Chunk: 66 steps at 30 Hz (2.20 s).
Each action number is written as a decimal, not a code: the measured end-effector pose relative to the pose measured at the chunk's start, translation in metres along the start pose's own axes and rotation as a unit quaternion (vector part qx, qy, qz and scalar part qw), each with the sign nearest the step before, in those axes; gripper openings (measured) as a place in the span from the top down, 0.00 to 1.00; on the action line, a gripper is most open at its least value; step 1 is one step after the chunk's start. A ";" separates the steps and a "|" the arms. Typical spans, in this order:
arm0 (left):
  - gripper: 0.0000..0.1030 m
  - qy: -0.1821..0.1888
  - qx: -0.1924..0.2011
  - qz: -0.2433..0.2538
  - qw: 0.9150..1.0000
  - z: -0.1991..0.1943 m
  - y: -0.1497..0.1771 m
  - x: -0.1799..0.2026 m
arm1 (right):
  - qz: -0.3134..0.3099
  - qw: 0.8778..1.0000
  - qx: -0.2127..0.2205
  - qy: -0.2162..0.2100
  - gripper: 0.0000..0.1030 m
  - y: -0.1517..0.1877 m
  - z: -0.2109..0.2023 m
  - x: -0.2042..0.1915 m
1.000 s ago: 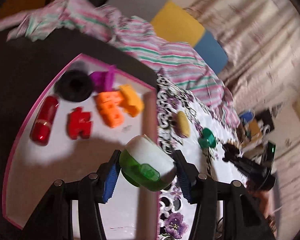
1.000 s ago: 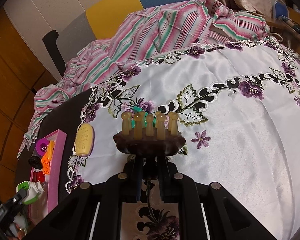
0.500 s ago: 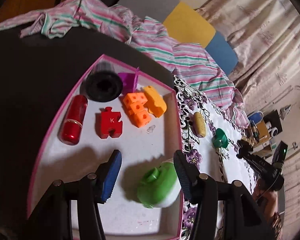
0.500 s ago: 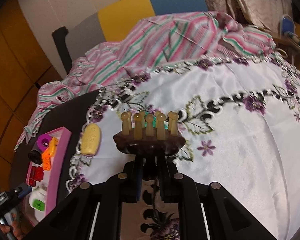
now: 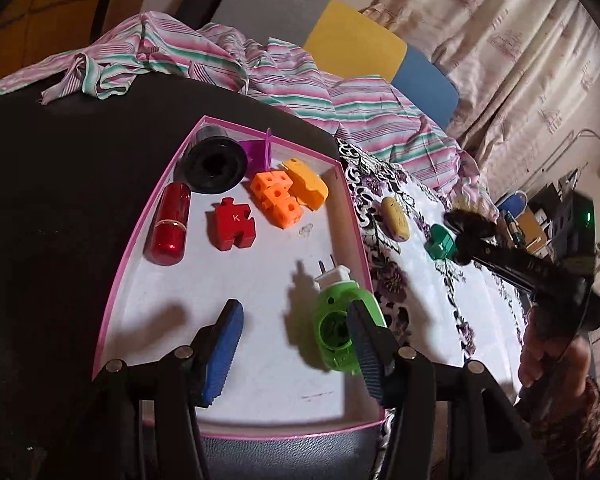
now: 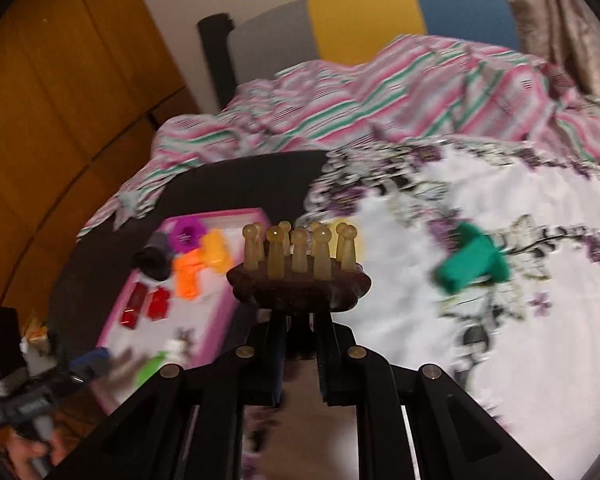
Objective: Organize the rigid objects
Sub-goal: 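Lower the brown peg stand into the tray and open the right tool, then move the right tool to the green mushroom-shaped stopper and grasp it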
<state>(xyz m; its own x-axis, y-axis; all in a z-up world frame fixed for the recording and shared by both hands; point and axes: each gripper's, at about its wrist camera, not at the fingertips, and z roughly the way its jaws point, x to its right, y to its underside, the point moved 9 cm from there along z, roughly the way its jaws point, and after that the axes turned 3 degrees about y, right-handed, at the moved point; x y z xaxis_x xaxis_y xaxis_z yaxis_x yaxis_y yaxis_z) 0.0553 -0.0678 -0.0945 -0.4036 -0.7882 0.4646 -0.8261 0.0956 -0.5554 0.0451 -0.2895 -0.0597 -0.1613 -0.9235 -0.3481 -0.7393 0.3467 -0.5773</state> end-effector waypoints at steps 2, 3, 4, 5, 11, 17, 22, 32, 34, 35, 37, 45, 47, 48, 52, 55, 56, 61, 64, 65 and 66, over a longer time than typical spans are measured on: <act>0.47 -0.004 0.001 0.004 1.000 -0.002 0.002 -0.001 | 0.006 1.000 -0.016 -0.015 0.87 0.006 0.008 -0.020; 0.47 -0.006 0.000 0.005 1.000 -0.003 0.004 -0.003 | 0.008 0.999 -0.022 -0.021 0.87 0.009 0.012 -0.029; 0.47 -0.006 -0.001 0.006 1.000 -0.004 0.005 -0.003 | 0.005 0.999 -0.031 -0.031 0.87 0.012 0.017 -0.041; 0.47 -0.006 0.000 0.007 1.000 -0.006 0.006 -0.005 | 0.000 0.999 -0.037 -0.034 0.87 0.014 0.020 -0.050; 0.47 -0.014 0.006 0.003 1.000 -0.017 0.010 -0.017 | -0.032 0.997 -0.061 -0.032 0.87 0.020 0.048 -0.098; 0.47 -0.013 0.011 -0.002 1.000 -0.029 0.013 -0.025 | -0.033 0.994 -0.100 0.010 0.87 0.027 0.086 -0.107; 0.47 -0.012 0.013 -0.012 1.000 -0.032 0.015 -0.032 | -0.036 0.993 -0.106 0.031 0.86 0.030 0.102 -0.106; 0.47 -0.009 0.019 -0.020 1.000 -0.036 0.013 -0.034 | -0.053 0.994 -0.095 0.029 0.81 0.030 0.091 -0.109; 0.47 -0.008 0.022 -0.021 1.000 -0.037 0.013 -0.032 | -0.055 0.994 -0.089 0.026 0.77 0.032 0.081 -0.108; 0.47 -0.007 0.024 -0.020 0.999 -0.037 0.012 -0.031 | -0.054 0.995 -0.085 0.025 0.76 0.033 0.077 -0.107; 0.47 -0.005 0.025 -0.020 0.999 -0.037 0.012 -0.029 | -0.052 0.996 -0.076 0.018 0.73 0.034 0.067 -0.106; 0.47 0.021 0.006 -0.015 1.000 -0.030 0.019 -0.013 | -0.023 0.998 -0.046 0.019 0.72 0.034 0.038 -0.083; 0.47 0.021 0.004 -0.013 1.000 -0.028 0.020 -0.010 | -0.014 0.999 -0.048 0.020 0.70 0.035 0.034 -0.074; 0.47 0.022 0.003 -0.012 1.000 -0.028 0.020 -0.009 | -0.010 0.999 -0.049 0.022 0.69 0.036 0.033 -0.069; 0.47 0.022 -0.002 -0.001 1.000 -0.024 0.021 0.001 | 0.007 0.998 -0.054 0.034 0.69 0.041 0.028 -0.048; 0.47 0.027 -0.005 0.013 1.000 -0.022 0.021 0.011 | 0.021 0.996 -0.070 0.047 0.67 0.049 0.027 -0.030; 0.47 0.031 -0.007 0.017 0.999 -0.021 0.022 0.016 | 0.027 0.996 -0.076 0.049 0.67 0.052 0.027 -0.025; 0.47 0.054 -0.022 0.048 0.997 -0.013 0.026 0.044 | 0.061 0.992 -0.088 0.073 0.63 0.059 0.023 0.011; 0.47 0.058 -0.033 0.062 0.996 -0.006 0.029 0.057 | 0.107 0.987 -0.097 0.070 0.63 0.060 0.021 0.036; 0.47 0.061 -0.036 0.064 0.995 -0.004 0.029 0.061 | 0.121 0.985 -0.098 0.070 0.63 0.060 0.020 0.043; 0.47 0.062 -0.039 0.067 0.995 -0.002 0.030 0.065 | 0.130 0.984 -0.098 0.072 0.63 0.061 0.018 0.049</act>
<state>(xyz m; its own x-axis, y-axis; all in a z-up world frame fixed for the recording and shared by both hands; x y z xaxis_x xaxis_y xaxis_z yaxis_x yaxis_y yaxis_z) 0.0035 -0.1149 -0.0796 -0.5537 -0.6847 0.4739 -0.7873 0.2450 -0.5658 0.0041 -0.3111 -0.1254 -0.4424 -0.8264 -0.3484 -0.7706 0.5490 -0.3238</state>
